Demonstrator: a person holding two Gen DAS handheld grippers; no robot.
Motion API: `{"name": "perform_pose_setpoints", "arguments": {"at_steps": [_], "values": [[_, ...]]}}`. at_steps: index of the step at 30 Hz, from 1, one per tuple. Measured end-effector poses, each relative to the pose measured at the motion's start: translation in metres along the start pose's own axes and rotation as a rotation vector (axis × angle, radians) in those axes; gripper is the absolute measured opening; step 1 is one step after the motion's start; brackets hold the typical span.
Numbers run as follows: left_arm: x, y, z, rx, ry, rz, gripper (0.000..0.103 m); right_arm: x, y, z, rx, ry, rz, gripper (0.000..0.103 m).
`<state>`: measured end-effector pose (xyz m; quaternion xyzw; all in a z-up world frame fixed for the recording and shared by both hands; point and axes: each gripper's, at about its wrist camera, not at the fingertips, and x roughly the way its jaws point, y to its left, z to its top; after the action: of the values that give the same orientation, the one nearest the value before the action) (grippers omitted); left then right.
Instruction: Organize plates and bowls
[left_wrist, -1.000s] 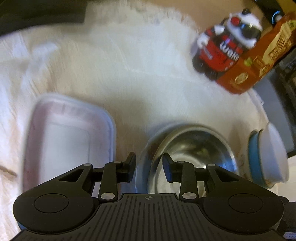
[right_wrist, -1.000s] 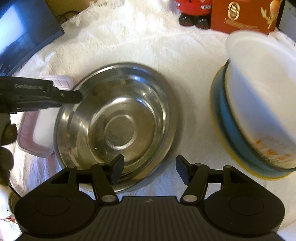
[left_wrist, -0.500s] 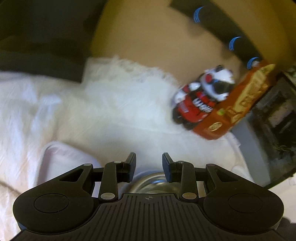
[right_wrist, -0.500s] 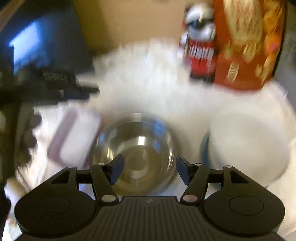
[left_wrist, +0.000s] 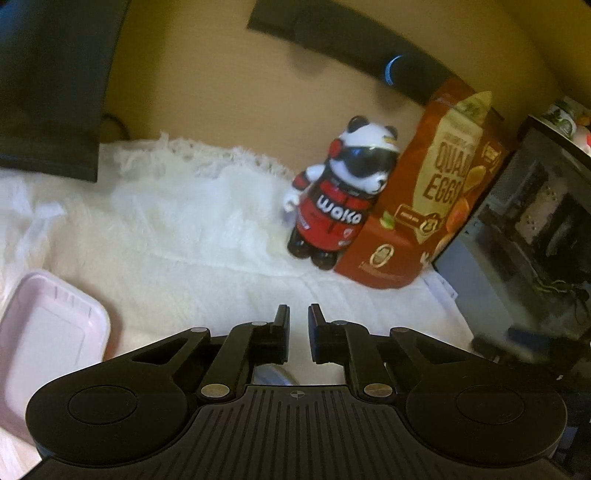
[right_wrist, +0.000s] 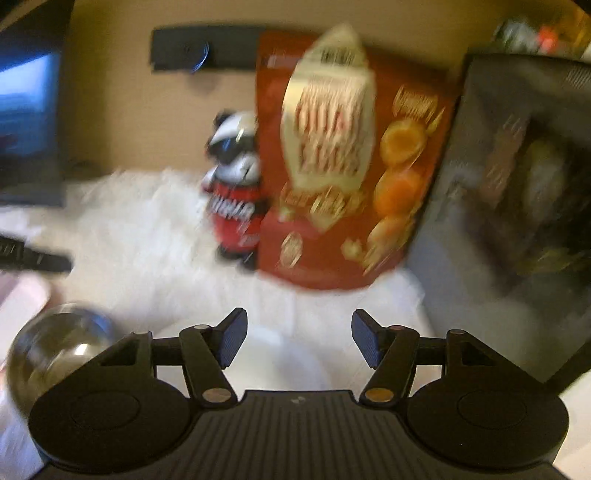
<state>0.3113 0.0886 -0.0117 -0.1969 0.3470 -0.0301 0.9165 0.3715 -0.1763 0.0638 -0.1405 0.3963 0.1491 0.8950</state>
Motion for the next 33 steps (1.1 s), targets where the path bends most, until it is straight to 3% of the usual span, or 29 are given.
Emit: {"name": "perform_pose_setpoints", "arguments": {"at_steps": [4, 6, 10, 14, 19, 26, 31, 33], "values": [[-0.004, -0.024, -0.014, 0.02, 0.011, -0.093, 0.013, 0.025, -0.025, -0.007, 0.007, 0.107, 0.128, 0.063], [-0.002, -0.038, -0.017, 0.037, 0.058, -0.098, 0.013, 0.032, -0.03, -0.011, 0.03, 0.144, 0.168, 0.063], [-0.003, -0.069, -0.022, 0.178, 0.136, -0.04, 0.013, 0.033, -0.036, -0.015, 0.083, 0.165, 0.217, 0.063], [0.008, -0.084, -0.032, 0.23, 0.256, -0.11, 0.016, 0.037, -0.036, -0.024, 0.115, 0.198, 0.245, 0.063], [0.015, -0.087, -0.041, 0.258, 0.239, -0.079, 0.019, 0.03, -0.034, -0.04, 0.089, 0.218, 0.226, 0.065], [0.01, -0.083, -0.031, 0.204, 0.214, -0.141, 0.019, 0.03, -0.037, -0.058, 0.146, 0.261, 0.162, 0.066], [0.015, -0.086, -0.031, 0.264, 0.224, -0.068, 0.019, 0.028, -0.041, -0.064, 0.218, 0.268, 0.14, 0.067], [0.022, -0.085, -0.034, 0.267, 0.25, -0.035, 0.019, 0.026, -0.041, -0.064, 0.24, 0.261, 0.127, 0.074]]}}
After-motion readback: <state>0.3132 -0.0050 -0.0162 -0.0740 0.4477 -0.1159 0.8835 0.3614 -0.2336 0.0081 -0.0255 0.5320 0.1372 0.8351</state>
